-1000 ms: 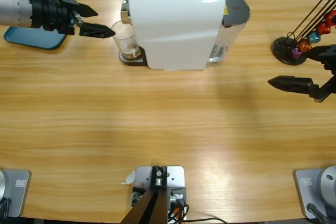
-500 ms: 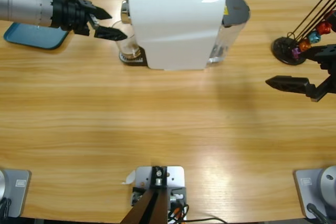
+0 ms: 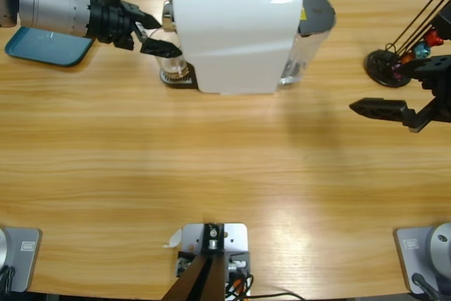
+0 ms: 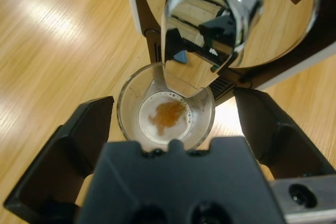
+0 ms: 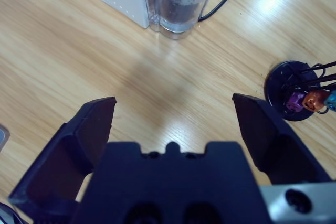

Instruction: Pour coffee

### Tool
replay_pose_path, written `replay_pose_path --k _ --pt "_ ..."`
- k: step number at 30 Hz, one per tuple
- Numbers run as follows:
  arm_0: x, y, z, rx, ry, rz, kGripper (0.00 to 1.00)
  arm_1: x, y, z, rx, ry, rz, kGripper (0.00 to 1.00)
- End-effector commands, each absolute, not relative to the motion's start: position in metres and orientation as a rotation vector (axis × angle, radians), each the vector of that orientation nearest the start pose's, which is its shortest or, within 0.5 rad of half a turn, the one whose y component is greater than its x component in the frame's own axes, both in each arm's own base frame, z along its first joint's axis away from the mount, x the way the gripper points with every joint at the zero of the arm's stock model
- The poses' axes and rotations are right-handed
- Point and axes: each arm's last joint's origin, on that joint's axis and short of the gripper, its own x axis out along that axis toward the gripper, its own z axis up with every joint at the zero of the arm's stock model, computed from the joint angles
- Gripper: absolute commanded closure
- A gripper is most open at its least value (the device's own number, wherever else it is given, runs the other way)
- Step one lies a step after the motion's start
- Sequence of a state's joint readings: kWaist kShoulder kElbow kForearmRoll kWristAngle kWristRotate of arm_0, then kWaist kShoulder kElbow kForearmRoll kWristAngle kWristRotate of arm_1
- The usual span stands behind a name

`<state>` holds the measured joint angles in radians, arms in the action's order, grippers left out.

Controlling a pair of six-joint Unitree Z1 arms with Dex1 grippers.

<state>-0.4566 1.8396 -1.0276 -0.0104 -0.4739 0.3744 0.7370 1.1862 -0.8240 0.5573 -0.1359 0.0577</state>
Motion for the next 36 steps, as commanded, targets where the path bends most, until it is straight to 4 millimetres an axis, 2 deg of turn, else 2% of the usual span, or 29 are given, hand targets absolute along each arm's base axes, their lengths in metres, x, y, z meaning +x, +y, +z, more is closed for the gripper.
replay_pose_path --k 1,6,8,9,10,11,13,14,28,31,36 --pt "0.323 -0.189 0.207 0.339 0.726 -1.057 0.004 0.123 0.106 0.299 -0.357 0.888 0.551 0.000" --pt "0.323 -0.189 0.203 0.342 0.738 -1.057 0.007 0.123 0.106 0.299 -0.357 0.891 0.553 0.000" --pt "0.324 -0.190 0.202 0.341 0.739 -1.058 0.060 0.123 0.107 0.299 -0.357 0.891 0.554 0.000" --pt "0.324 -0.189 0.202 0.339 0.740 -1.060 0.162 0.123 0.107 0.299 -0.357 0.891 0.554 0.000" --pt "0.323 -0.189 0.201 0.336 0.742 -1.064 0.318 0.123 0.107 0.299 -0.356 0.890 0.554 0.000" --pt "0.323 -0.189 0.201 0.334 0.741 -1.069 0.508 0.123 0.107 0.299 -0.356 0.890 0.554 0.000" --pt "0.322 -0.187 0.201 0.310 0.740 -1.095 0.973 0.123 0.106 0.299 -0.356 0.889 0.554 0.000" --pt "0.322 -0.185 0.201 0.293 0.739 -1.114 1.000 0.123 0.106 0.299 -0.355 0.888 0.554 0.000" --pt "0.321 -0.178 0.195 0.275 0.756 -1.116 1.000 0.120 0.104 0.300 -0.349 0.875 0.556 0.000" --pt "0.316 -0.171 0.207 0.285 0.727 -1.092 1.000 0.119 0.103 0.300 -0.347 0.872 0.556 0.000" --pt "0.310 -0.146 0.235 0.297 0.657 -1.007 1.000 0.119 0.102 0.301 -0.345 0.869 0.555 0.000"
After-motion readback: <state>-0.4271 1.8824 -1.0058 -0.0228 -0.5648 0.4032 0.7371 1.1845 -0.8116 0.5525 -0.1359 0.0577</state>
